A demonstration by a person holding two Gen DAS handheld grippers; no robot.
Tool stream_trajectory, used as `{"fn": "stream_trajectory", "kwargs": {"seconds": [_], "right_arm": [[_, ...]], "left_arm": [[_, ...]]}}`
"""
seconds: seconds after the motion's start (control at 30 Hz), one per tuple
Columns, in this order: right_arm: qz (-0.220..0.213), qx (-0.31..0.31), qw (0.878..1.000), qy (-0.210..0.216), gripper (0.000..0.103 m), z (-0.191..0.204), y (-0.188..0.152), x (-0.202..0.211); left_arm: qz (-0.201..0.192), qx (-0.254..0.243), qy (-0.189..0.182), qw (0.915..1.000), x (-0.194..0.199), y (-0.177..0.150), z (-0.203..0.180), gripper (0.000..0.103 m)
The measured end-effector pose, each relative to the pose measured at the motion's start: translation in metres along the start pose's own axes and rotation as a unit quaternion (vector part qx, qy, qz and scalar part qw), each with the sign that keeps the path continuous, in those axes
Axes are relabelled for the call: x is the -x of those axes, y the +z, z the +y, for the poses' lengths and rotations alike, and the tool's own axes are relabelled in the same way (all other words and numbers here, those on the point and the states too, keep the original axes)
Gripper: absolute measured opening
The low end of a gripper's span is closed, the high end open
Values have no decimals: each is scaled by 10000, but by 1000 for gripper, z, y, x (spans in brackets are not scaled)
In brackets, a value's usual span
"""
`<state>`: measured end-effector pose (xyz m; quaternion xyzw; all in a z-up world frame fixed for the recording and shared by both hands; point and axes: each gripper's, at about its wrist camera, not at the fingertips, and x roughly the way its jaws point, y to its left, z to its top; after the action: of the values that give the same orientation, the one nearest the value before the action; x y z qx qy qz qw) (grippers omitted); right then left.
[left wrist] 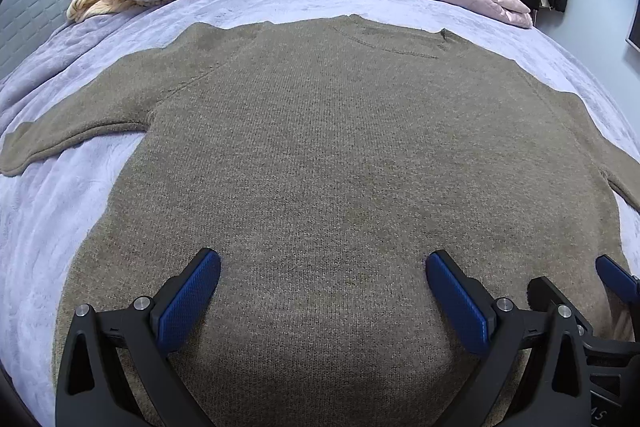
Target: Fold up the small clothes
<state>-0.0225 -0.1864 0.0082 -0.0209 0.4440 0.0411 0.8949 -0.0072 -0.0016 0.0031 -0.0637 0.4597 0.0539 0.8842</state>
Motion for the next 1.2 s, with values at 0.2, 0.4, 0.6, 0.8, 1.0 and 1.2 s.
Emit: {"fn": "stream_trajectory", "kwargs": {"seconds": [0.2, 0.4, 0.6, 0.8, 1.0, 1.2], "right_arm": [[-16, -8, 10000, -23, 103, 0, 1, 0], [-27, -10, 10000, -43, 103, 1, -1, 1], [112, 3, 9998, -190, 103, 5, 2, 2], [456, -13, 9984, -337, 103, 9, 8, 1], [616, -45, 9975, -342, 103, 9, 9, 1], [516, -32, 9983, -258, 103, 7, 7, 2]], "left_arm": [[-46, -11, -23, 10000, 2, -7, 1, 103], [-30, -7, -14, 10000, 1, -7, 3, 103], [69, -33, 24, 10000, -1, -6, 2, 103], [158, 4, -48, 9999, -4, -3, 4, 103], [233, -93, 35, 9997, -4, -1, 0, 103], [326, -126, 42, 9994, -4, 2, 0, 103]]}}
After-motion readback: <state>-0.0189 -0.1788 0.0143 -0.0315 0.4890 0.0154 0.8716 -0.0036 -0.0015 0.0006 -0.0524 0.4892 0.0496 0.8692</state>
